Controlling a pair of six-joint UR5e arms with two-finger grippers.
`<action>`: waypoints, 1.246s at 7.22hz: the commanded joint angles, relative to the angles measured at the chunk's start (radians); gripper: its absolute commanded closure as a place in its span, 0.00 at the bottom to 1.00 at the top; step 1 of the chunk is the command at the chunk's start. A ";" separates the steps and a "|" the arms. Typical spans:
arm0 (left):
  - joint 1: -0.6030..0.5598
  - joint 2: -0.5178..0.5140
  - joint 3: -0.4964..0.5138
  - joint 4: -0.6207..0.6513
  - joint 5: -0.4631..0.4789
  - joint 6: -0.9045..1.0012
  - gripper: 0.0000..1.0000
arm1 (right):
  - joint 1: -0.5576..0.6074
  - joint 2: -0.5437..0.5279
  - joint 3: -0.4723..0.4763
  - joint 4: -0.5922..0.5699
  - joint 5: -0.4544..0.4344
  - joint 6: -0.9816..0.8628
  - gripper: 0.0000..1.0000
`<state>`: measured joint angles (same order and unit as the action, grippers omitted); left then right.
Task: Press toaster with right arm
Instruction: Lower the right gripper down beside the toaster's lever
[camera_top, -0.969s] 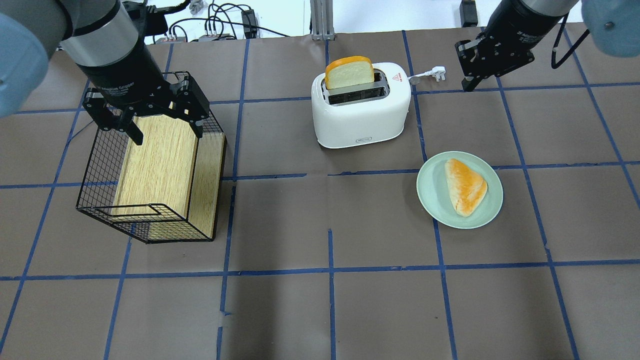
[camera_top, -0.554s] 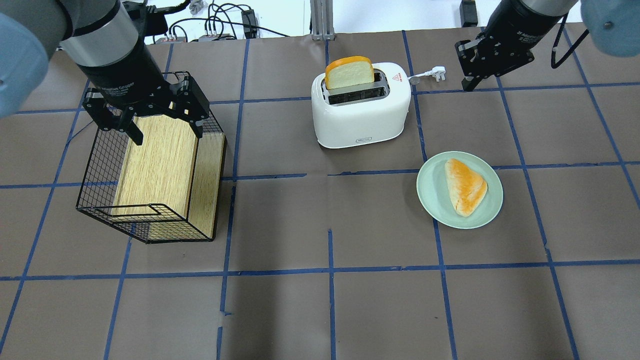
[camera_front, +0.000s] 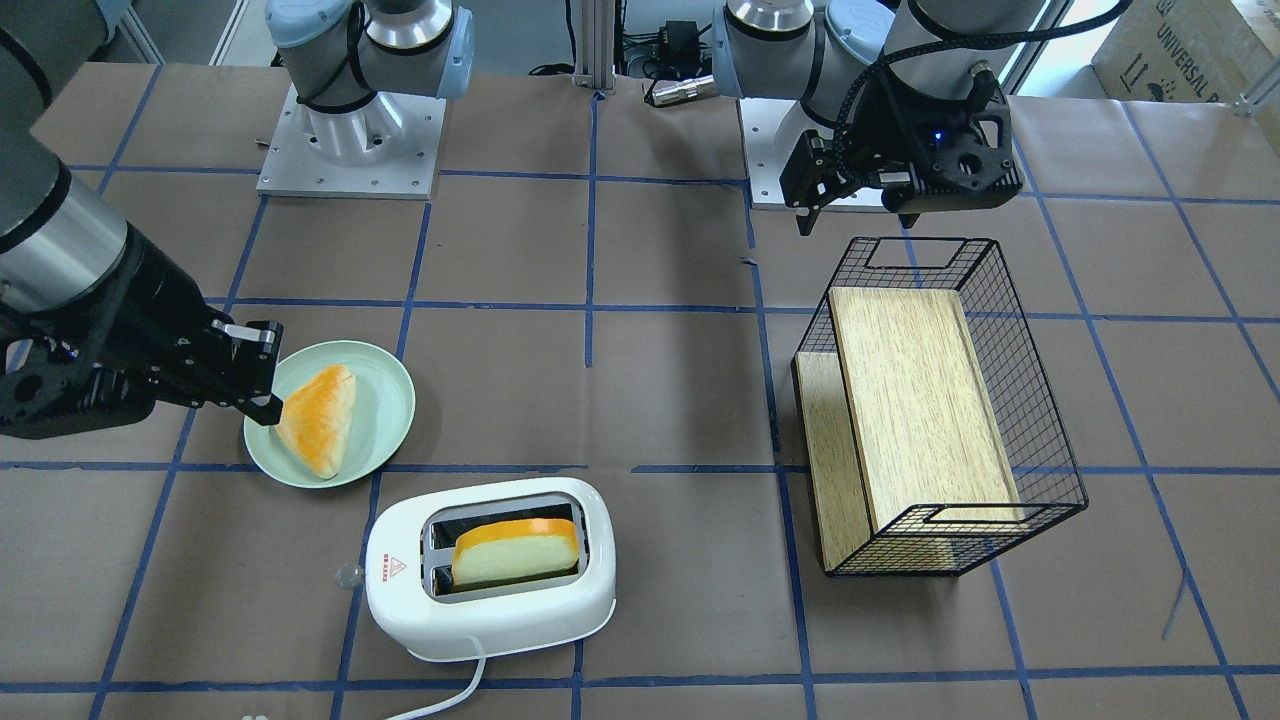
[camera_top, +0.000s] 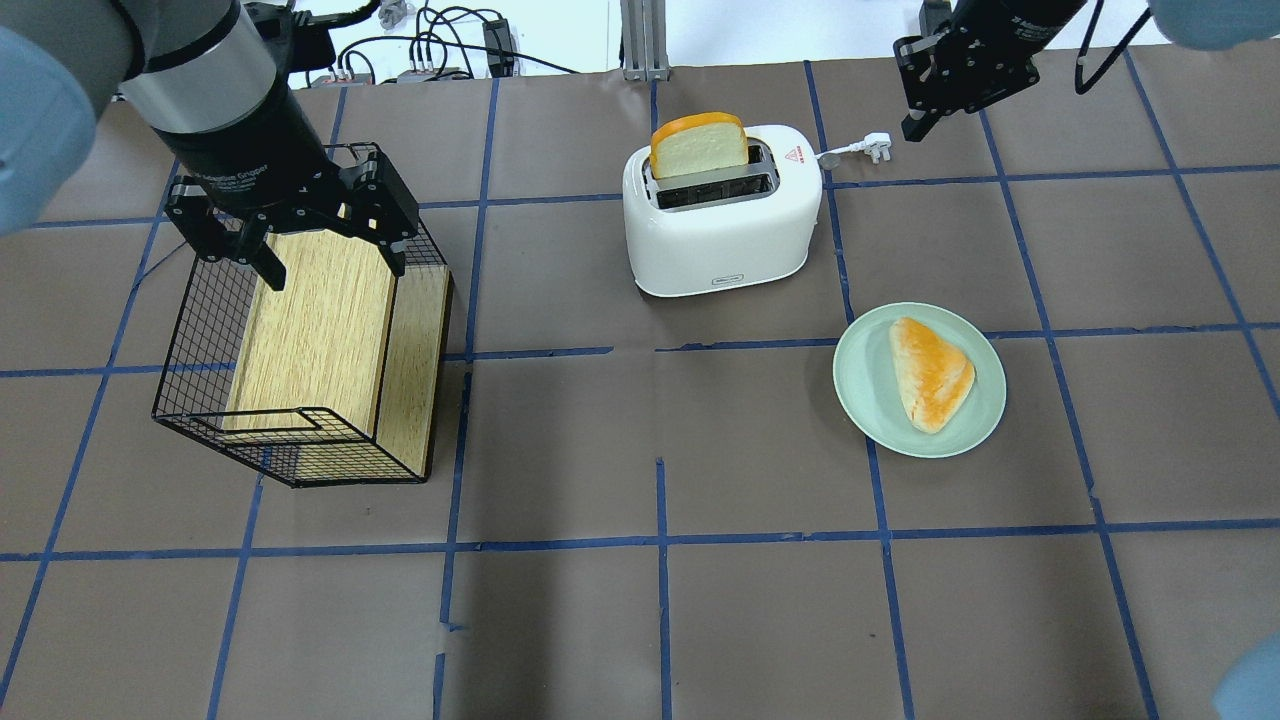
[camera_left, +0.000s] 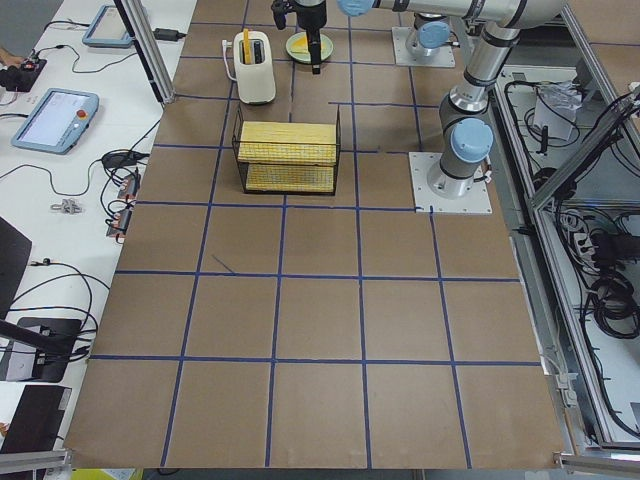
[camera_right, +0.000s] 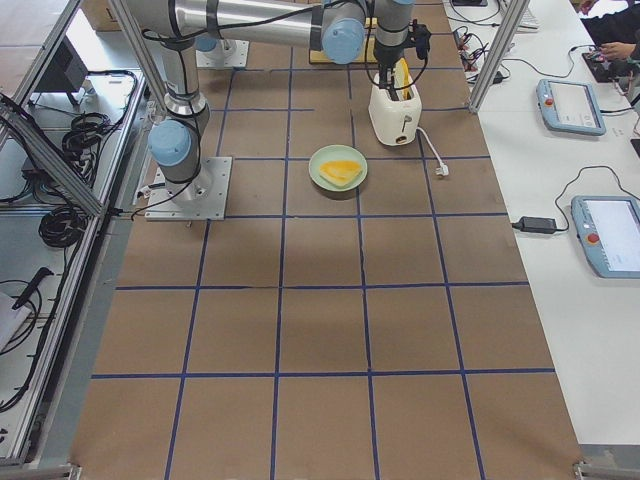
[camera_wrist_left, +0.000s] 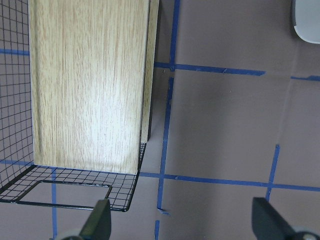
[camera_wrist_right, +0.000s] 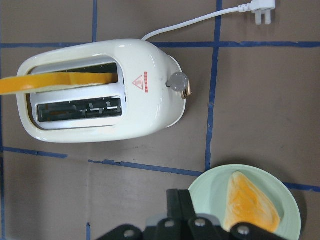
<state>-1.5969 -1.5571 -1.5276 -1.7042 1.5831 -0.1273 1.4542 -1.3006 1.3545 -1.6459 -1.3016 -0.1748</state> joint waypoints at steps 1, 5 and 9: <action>0.000 0.000 0.000 0.000 0.000 0.000 0.00 | 0.000 0.128 -0.067 0.003 0.063 -0.005 0.95; 0.000 0.000 0.001 0.001 0.000 0.000 0.00 | 0.000 0.288 -0.144 0.004 0.088 -0.022 0.95; 0.000 0.000 0.000 0.001 0.000 0.000 0.00 | 0.009 0.325 -0.149 0.005 0.090 -0.022 0.95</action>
<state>-1.5968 -1.5570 -1.5273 -1.7037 1.5831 -0.1273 1.4625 -0.9961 1.2104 -1.6410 -1.2133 -0.1964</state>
